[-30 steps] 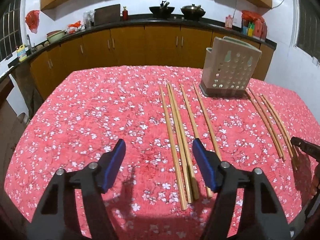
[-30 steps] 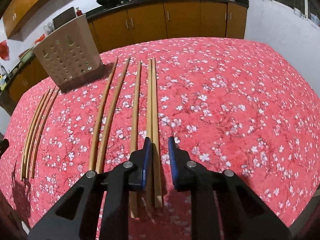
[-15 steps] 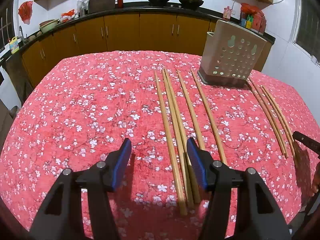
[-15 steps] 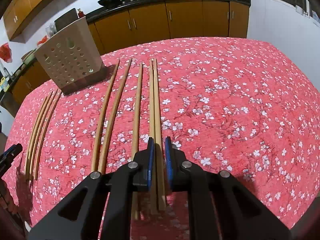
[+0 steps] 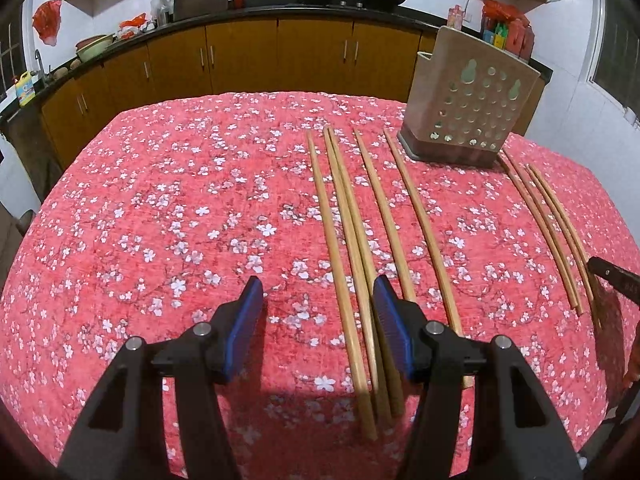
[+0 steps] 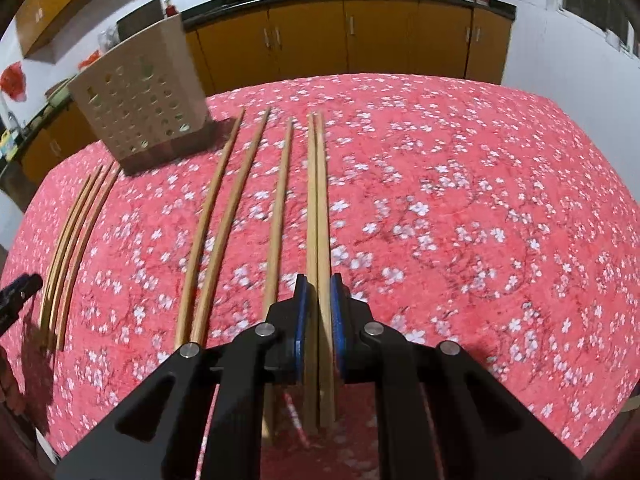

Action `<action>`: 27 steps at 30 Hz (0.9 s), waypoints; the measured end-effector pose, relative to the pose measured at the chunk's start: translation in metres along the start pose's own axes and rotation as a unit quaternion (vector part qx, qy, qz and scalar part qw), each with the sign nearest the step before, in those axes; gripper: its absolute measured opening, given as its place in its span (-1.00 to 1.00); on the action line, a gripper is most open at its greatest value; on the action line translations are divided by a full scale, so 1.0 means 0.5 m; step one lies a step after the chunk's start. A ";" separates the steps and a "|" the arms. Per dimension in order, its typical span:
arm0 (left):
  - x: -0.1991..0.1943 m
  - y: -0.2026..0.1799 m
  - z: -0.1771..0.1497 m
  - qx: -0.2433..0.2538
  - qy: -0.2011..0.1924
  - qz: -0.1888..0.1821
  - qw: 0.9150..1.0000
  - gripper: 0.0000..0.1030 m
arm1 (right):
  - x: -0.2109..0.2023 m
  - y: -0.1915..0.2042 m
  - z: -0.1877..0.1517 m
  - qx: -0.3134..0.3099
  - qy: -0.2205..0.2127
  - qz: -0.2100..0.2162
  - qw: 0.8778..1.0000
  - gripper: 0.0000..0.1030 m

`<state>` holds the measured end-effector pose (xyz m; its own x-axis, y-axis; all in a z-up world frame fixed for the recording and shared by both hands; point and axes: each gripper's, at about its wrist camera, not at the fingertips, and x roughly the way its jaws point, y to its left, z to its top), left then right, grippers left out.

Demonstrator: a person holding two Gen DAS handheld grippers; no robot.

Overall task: Organize utensils
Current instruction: 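Close the right tool on one chopstick while the left tool closes on another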

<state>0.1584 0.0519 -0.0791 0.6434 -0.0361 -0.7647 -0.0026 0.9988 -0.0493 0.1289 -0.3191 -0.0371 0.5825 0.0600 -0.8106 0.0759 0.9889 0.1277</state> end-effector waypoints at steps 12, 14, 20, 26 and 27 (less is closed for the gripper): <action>0.014 -0.007 0.008 0.006 0.005 0.000 1.000 0.11 | 0.004 -0.004 0.010 -0.009 -0.007 -0.002 1.000 -0.76; 0.016 -0.006 0.010 0.005 0.005 0.000 1.000 0.11 | 0.008 0.000 0.017 -0.015 -0.006 -0.010 1.000 -0.76; 0.025 -0.008 0.012 0.007 0.008 0.000 1.000 0.11 | 0.025 0.006 0.021 -0.032 0.008 -0.010 0.999 -0.76; 0.032 -0.011 0.014 0.009 0.011 -0.007 1.000 0.10 | 0.036 -0.002 0.038 -0.031 0.003 -0.040 0.999 -0.86; 0.032 -0.012 0.014 0.010 0.011 -0.009 1.000 0.09 | 0.038 -0.009 0.040 -0.023 -0.001 -0.045 0.999 -0.86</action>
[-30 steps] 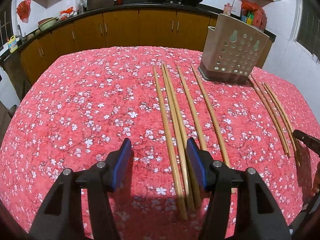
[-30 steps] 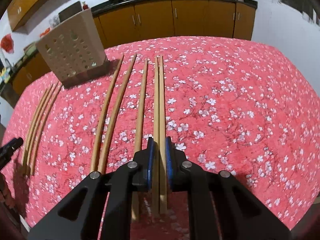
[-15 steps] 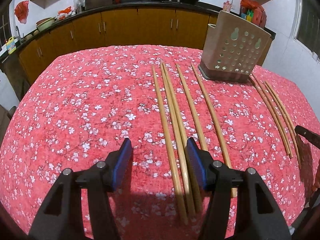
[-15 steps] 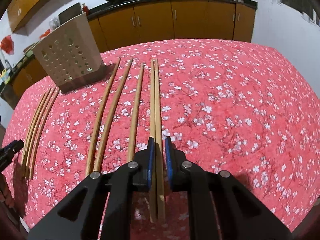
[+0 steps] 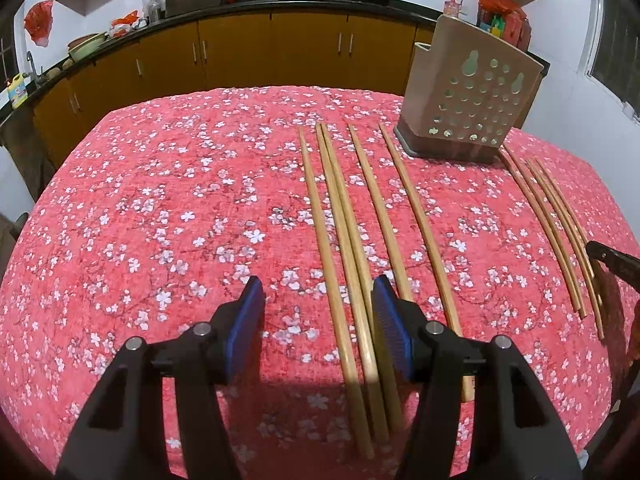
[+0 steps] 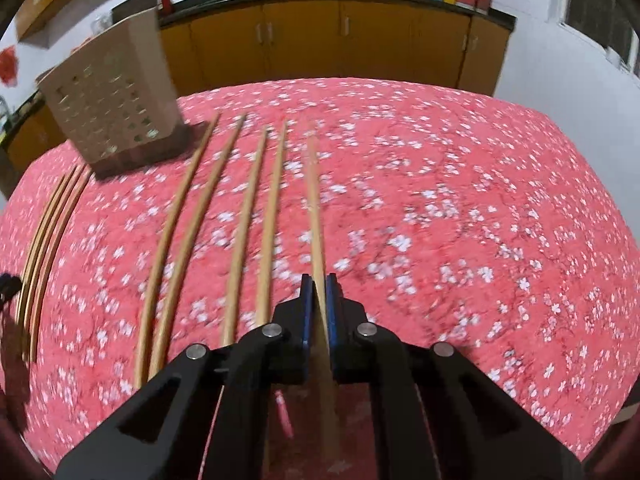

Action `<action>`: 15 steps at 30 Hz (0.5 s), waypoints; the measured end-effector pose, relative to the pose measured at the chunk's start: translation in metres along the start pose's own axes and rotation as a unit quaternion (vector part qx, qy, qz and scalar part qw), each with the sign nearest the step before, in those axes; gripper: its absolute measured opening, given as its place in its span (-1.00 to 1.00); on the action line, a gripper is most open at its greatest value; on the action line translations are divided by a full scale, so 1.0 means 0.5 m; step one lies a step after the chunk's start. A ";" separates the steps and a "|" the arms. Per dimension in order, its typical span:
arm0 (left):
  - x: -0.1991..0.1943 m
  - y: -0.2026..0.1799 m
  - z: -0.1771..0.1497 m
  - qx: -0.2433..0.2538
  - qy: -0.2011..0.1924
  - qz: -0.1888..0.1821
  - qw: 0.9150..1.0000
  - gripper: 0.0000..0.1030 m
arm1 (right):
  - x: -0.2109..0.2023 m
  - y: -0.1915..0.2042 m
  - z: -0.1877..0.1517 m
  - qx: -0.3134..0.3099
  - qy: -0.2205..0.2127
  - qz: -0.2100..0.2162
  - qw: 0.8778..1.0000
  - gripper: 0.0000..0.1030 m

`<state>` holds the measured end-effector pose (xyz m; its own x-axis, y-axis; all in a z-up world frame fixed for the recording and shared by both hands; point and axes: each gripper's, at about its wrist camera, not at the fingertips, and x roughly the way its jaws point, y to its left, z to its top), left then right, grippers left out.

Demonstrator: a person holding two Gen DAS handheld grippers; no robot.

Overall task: Organize utensils
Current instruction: 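Close the right tool on one chopstick while the left tool closes on another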

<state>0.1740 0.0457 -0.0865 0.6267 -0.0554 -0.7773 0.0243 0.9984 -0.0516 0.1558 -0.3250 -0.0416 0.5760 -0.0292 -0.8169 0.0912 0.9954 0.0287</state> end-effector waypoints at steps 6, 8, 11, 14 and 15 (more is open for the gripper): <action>0.008 -0.005 0.000 0.003 0.010 -0.014 1.000 -0.17 | 0.000 -0.030 -0.002 0.029 -0.008 -0.003 1.000 -0.86; 0.007 -0.006 0.002 0.004 0.010 -0.015 1.000 -0.22 | -0.003 -0.028 -0.001 0.022 -0.010 -0.007 1.000 -0.86; -0.002 0.006 0.005 -0.012 0.002 -0.028 1.000 -0.33 | -0.002 -0.026 -0.001 0.020 -0.011 -0.007 1.000 -0.86; -0.007 0.013 0.008 -0.015 0.002 -0.032 0.999 -0.38 | -0.001 -0.023 -0.001 0.014 -0.014 -0.008 1.000 -0.86; -0.004 0.013 0.008 -0.012 0.006 -0.030 0.999 -0.47 | -0.006 -0.024 -0.003 0.011 -0.016 -0.011 1.000 -0.86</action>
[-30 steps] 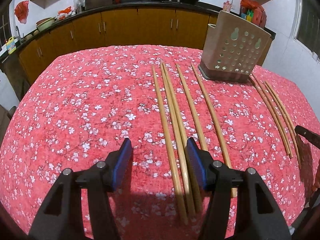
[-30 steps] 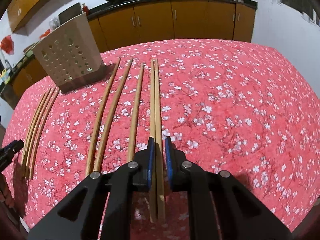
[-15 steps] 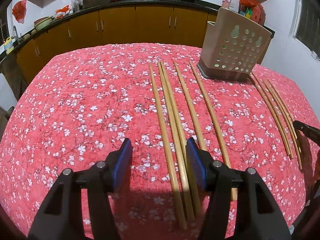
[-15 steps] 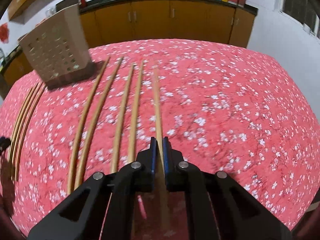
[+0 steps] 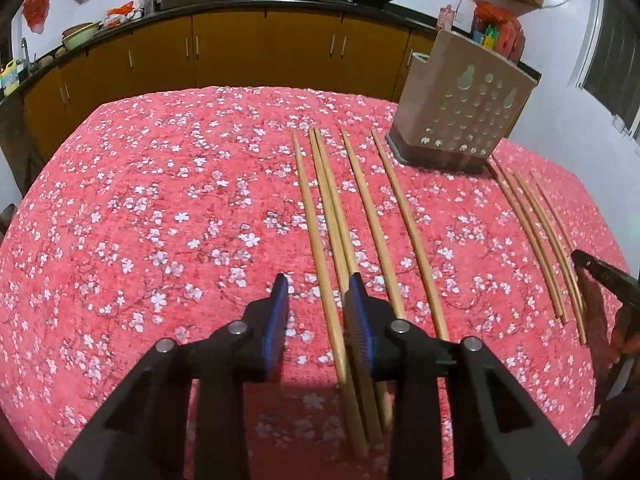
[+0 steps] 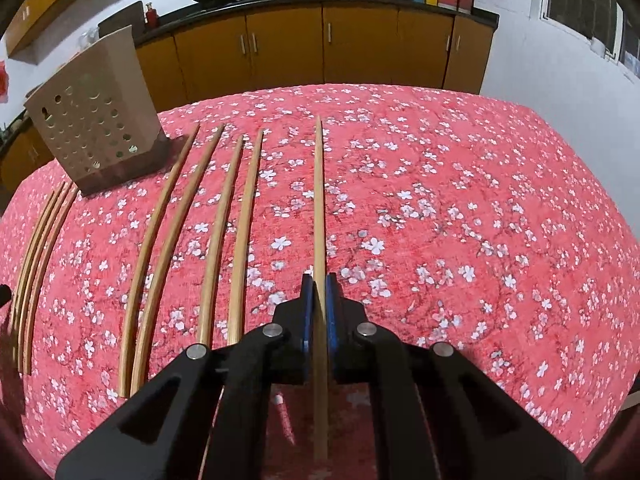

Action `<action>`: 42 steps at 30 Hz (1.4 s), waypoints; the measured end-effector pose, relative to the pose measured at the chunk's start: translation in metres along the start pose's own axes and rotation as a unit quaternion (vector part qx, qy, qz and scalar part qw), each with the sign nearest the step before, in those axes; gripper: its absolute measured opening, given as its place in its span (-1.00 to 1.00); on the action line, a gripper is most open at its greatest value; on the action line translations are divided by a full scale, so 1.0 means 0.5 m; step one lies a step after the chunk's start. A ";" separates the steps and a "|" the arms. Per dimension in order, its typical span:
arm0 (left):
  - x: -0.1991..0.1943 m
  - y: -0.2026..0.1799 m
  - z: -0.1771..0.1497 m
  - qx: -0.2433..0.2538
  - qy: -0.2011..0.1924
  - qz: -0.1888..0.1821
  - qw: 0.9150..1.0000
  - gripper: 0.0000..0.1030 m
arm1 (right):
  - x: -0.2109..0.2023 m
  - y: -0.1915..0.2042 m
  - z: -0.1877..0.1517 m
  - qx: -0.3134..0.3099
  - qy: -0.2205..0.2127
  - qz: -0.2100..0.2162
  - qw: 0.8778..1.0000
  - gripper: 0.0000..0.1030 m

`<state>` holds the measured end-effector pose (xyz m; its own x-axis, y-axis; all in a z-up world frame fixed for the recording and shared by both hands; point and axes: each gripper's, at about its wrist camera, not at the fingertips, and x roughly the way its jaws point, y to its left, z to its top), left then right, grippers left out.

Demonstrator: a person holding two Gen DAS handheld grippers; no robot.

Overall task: Organize utensils
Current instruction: 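Close the right tool on one chopstick while the left tool closes on another, then lift the right tool's chopstick upright while the left tool lifts its chopstick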

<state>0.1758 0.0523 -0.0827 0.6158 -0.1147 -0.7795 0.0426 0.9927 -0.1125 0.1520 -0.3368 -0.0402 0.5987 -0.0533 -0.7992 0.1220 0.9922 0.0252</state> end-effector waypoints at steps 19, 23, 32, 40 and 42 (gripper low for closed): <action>0.062 0.001 0.036 0.023 0.008 0.035 0.999 -0.85 | 0.006 0.013 0.000 0.000 0.000 0.015 1.000 -0.86; 0.084 0.022 0.066 0.012 0.001 0.038 0.999 -0.85 | 0.031 -0.001 0.029 0.015 -0.004 0.016 1.000 -0.86; 0.061 0.043 0.041 0.004 -0.001 0.014 1.000 -0.81 | 0.027 0.001 0.022 0.011 -0.005 0.021 1.000 -0.85; 0.038 0.038 0.008 0.003 -0.003 0.017 1.000 -0.80 | -0.002 0.010 -0.018 0.004 -0.001 0.023 1.000 -0.85; 0.035 0.034 0.003 0.005 -0.005 0.021 1.000 -0.80 | -0.005 0.009 -0.023 0.004 -0.003 0.023 1.000 -0.85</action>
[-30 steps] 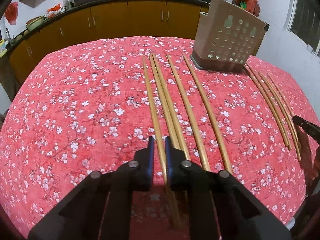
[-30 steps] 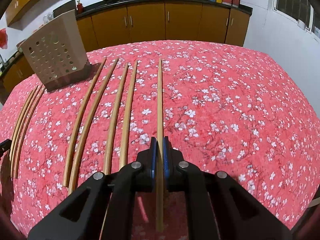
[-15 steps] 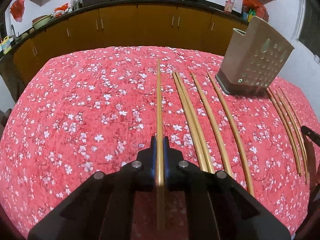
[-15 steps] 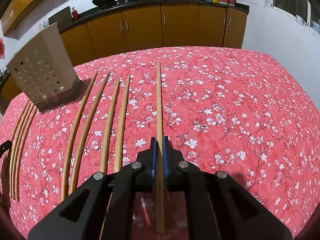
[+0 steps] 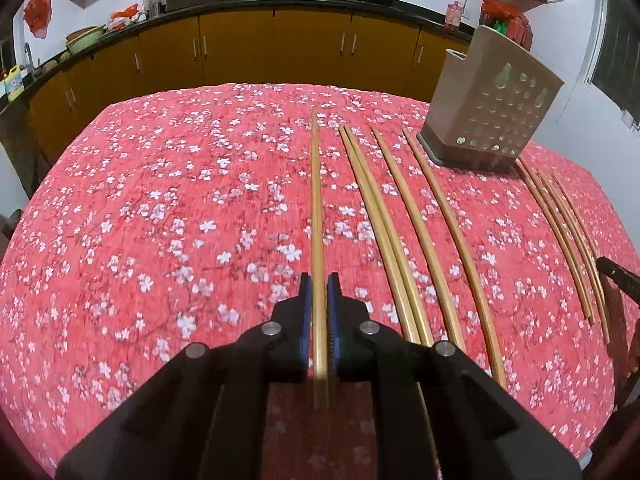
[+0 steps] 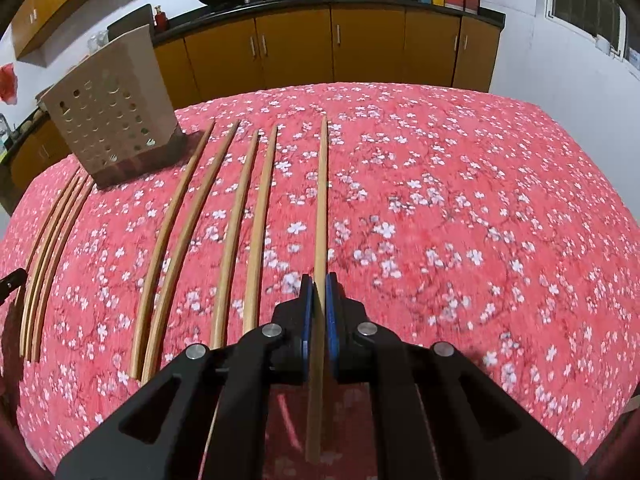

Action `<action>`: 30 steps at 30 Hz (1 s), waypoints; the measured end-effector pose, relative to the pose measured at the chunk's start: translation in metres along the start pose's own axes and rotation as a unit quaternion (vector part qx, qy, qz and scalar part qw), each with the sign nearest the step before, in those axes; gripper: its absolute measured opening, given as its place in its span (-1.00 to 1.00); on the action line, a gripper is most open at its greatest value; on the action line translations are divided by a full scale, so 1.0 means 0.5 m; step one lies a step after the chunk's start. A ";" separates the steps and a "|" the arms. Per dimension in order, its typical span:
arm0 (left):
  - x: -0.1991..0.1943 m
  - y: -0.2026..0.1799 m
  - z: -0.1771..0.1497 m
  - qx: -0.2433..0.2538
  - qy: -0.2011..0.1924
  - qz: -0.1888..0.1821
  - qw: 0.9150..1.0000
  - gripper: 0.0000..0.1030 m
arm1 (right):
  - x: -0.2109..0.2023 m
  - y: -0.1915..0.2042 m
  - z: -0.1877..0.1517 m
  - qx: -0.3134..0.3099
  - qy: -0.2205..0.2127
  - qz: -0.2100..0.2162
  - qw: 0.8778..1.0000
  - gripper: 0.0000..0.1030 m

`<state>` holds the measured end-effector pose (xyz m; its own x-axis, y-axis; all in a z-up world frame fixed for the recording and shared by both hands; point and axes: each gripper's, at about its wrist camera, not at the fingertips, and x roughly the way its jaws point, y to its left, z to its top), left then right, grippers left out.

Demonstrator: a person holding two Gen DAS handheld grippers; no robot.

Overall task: Organize utensils
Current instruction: 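Lift the right tool's chopstick upright while the left tool lifts its chopstick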

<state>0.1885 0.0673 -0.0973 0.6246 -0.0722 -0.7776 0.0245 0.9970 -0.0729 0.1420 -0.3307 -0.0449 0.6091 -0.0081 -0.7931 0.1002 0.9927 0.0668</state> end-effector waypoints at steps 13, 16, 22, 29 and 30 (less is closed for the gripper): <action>-0.059 0.010 0.030 -0.006 -0.026 0.004 1.000 -0.85 | -0.082 -0.020 0.022 0.020 -0.059 0.014 0.998 -0.86; -0.107 0.015 0.056 -0.007 -0.060 0.002 0.998 -0.85 | -0.126 -0.027 0.045 0.022 -0.092 0.019 0.995 -0.86; -0.181 0.012 0.104 -0.006 -0.112 -0.006 0.994 -0.85 | -0.185 -0.032 0.081 0.021 -0.132 0.027 0.991 -0.86; -0.196 0.012 0.115 -0.006 -0.121 -0.002 0.993 -0.85 | -0.135 -0.008 0.075 -0.010 -0.074 0.017 0.997 -0.86; -0.198 0.014 0.116 -0.011 -0.122 -0.001 0.993 -0.85 | -0.124 -0.008 0.071 -0.007 -0.062 0.019 0.998 -0.86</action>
<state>0.1721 0.0831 0.0151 0.7947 -0.0633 -0.6037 0.0112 0.9959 -0.0897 0.1319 -0.3385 0.0256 0.7055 0.0154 -0.7085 0.0654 0.9941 0.0868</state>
